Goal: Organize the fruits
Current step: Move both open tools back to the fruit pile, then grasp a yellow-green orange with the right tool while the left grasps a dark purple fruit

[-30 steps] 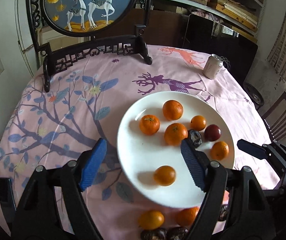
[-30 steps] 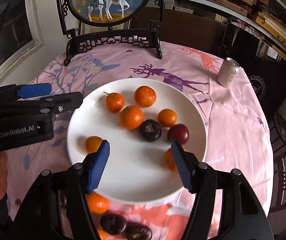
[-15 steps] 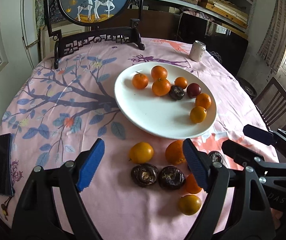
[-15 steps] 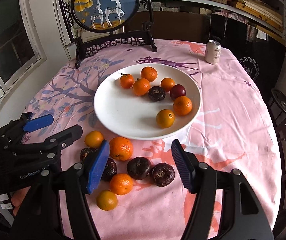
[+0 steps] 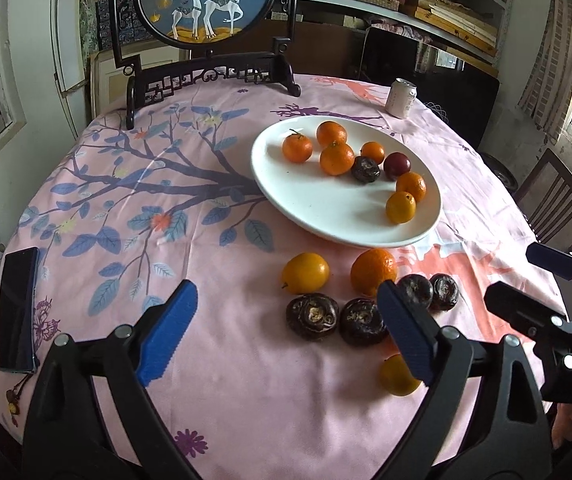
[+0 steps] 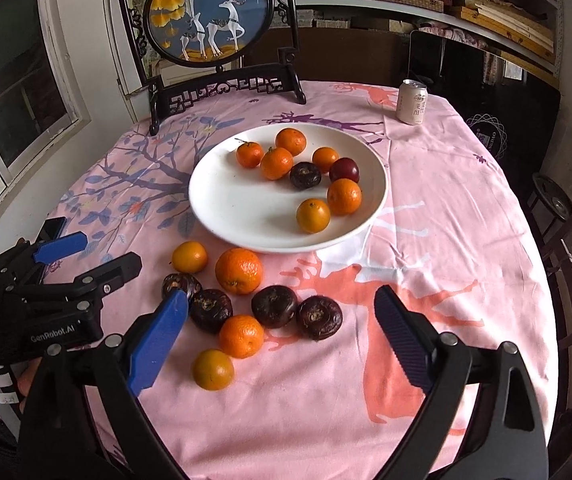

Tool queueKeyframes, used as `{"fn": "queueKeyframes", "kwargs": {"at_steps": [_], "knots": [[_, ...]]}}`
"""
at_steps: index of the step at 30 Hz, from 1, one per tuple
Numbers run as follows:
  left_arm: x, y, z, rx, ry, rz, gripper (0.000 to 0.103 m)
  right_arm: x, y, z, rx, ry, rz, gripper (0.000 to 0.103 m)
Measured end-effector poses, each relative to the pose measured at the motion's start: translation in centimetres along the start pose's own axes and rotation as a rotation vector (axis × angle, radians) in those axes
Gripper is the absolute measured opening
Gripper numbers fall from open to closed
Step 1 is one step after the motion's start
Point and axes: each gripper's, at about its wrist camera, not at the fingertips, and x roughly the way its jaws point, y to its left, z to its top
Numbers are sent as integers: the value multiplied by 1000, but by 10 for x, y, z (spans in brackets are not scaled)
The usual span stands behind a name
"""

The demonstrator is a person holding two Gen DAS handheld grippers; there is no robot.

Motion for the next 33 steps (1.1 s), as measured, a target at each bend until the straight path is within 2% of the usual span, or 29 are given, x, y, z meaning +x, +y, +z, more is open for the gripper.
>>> {"fn": "queueKeyframes", "kwargs": {"at_steps": [7, 12, 13, 16, 18, 22, 25, 29, 33], "knots": [[-3, 24, -20, -34, 6, 24, 95, 20, 27, -46, -37, 139, 49, 94], [-3, 40, -34, -67, 32, 30, 95, 34, 43, -59, -50, 161, 75, 94], [-4, 43, -37, -74, 32, 30, 95, 37, 45, -61, -55, 161, 77, 91], [-7, 50, -44, -89, 30, 35, 95, 46, 50, -63, -65, 173, 80, 73], [-8, 53, -47, -96, 33, 38, 95, 53, 50, -61, -59, 183, 84, 69], [-6, 51, -49, -90, 42, 37, 95, 71, 51, -60, -47, 203, 80, 36], [3, 41, -47, -71, 56, 28, 95, 59, 45, -57, -32, 180, 70, 35], [26, 18, -45, 12, 103, 43, 95, 36, 19, -59, 5, 145, 1, 35], [51, -2, -48, 69, 162, 61, 94, 26, -6, -65, 56, 133, 9, 36]]}}
